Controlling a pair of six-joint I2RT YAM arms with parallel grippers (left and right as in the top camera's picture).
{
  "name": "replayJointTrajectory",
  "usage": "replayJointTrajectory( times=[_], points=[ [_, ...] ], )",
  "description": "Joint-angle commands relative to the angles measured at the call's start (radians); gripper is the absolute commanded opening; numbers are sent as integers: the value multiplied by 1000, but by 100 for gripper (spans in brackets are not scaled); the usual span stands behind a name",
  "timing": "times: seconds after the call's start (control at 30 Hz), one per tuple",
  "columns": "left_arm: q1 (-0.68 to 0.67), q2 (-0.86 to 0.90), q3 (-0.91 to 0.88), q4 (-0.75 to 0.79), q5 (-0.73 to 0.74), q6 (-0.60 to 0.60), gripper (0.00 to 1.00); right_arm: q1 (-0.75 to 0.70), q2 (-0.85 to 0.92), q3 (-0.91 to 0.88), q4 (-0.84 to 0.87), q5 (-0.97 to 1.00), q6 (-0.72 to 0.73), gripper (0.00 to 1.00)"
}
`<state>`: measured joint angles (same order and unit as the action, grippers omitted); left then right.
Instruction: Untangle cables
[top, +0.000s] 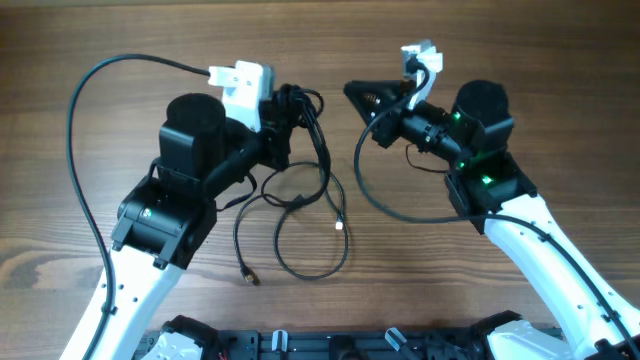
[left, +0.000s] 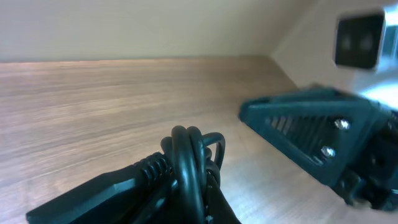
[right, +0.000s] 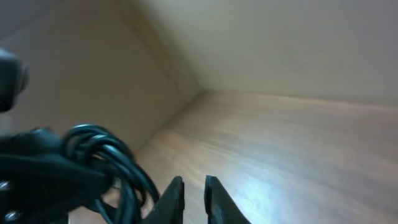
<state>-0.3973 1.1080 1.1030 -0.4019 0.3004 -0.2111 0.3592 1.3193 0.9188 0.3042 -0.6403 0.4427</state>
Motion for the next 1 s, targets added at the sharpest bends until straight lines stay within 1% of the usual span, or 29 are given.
replayJointTrajectory(
  times=[0.0,0.07,0.1,0.17,0.3,0.33,0.4,0.43,0.47,0.7,0.73,0.77,0.8,0.9,0.97],
  points=[
    [3,-15,10,-1,185,153,4,0,1,2,21,-220,-243,21],
    [3,-15,10,-7,236,196,4,0,1,2,21,-282,-297,26],
    [3,-15,10,-11,257,218,4,0,1,2,21,-327,-331,27],
    [3,-15,10,-10,260,230,4,0,1,2,20,-375,-363,27],
    [3,-15,10,-5,260,235,4,0,1,2,12,-402,-365,26],
    [3,-15,10,-4,257,234,4,0,1,2,8,-402,-365,25],
    [3,-15,10,-2,256,234,4,0,1,2,1,-402,-365,19],
    [3,-15,10,0,256,234,4,0,1,2,-6,-401,-365,14],
    [3,-15,10,1,256,234,4,0,1,2,-11,-401,-365,6],
    [3,-15,10,5,256,234,4,0,1,2,-27,-400,-364,4],
    [3,-15,10,5,256,233,9,0,1,2,-27,-394,-364,4],
    [3,-15,10,4,256,233,19,0,1,2,-27,-381,-360,5],
    [3,-15,10,4,256,233,27,0,1,2,-28,-364,-358,4],
    [3,-15,10,-8,256,233,35,0,1,2,-27,-274,-282,4],
    [3,-15,10,-20,256,233,36,0,1,2,-26,-264,-274,4]
  ],
)
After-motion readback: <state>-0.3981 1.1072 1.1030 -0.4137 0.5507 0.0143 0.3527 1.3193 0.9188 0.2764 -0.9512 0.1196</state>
